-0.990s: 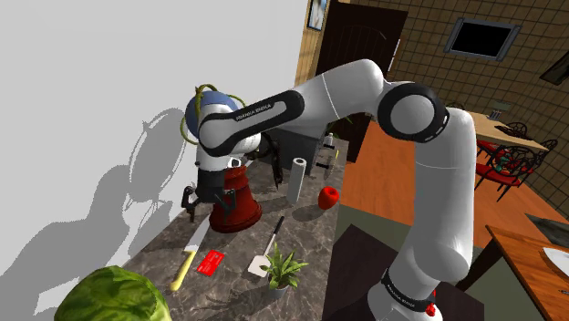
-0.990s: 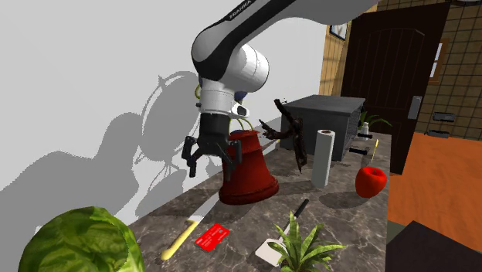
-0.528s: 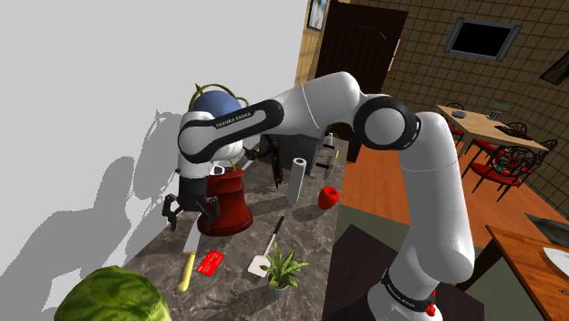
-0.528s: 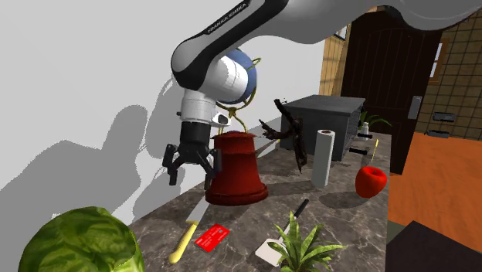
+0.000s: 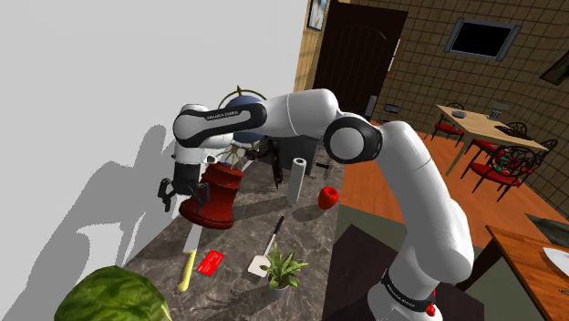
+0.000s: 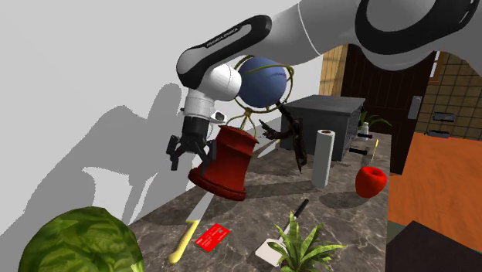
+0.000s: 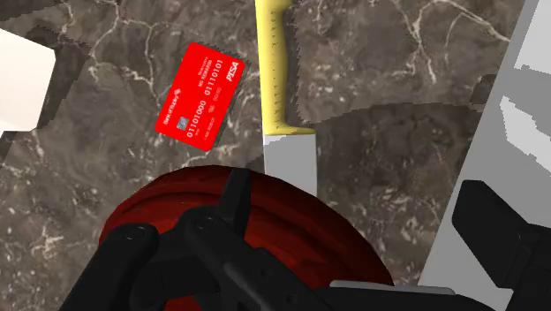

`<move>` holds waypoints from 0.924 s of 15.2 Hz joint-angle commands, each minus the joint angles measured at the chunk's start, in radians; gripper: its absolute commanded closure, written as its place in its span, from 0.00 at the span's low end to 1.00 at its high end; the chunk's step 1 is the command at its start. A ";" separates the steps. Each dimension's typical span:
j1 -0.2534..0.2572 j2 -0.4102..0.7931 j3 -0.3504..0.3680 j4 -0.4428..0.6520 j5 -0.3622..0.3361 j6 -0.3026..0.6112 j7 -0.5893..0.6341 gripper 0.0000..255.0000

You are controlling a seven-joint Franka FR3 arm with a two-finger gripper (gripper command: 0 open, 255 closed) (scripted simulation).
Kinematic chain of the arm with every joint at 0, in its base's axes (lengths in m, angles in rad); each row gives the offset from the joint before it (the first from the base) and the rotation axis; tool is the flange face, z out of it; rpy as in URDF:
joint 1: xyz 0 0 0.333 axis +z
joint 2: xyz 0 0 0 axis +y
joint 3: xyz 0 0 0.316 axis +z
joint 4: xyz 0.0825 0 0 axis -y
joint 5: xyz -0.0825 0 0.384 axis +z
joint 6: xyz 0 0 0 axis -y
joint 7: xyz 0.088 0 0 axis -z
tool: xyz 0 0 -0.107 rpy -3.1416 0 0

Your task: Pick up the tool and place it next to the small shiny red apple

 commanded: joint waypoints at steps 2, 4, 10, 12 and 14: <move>-0.003 0.002 -0.005 0.005 0.003 0.006 -0.005 0.00; 0.003 0.032 -0.007 0.026 -0.005 -0.009 -0.007 0.00; 0.041 0.208 -0.021 0.153 -0.048 -0.103 -0.021 0.00; 0.046 0.218 -0.025 0.147 -0.047 -0.096 -0.024 0.00; 0.048 0.091 -0.022 0.151 -0.047 -0.082 -0.024 0.00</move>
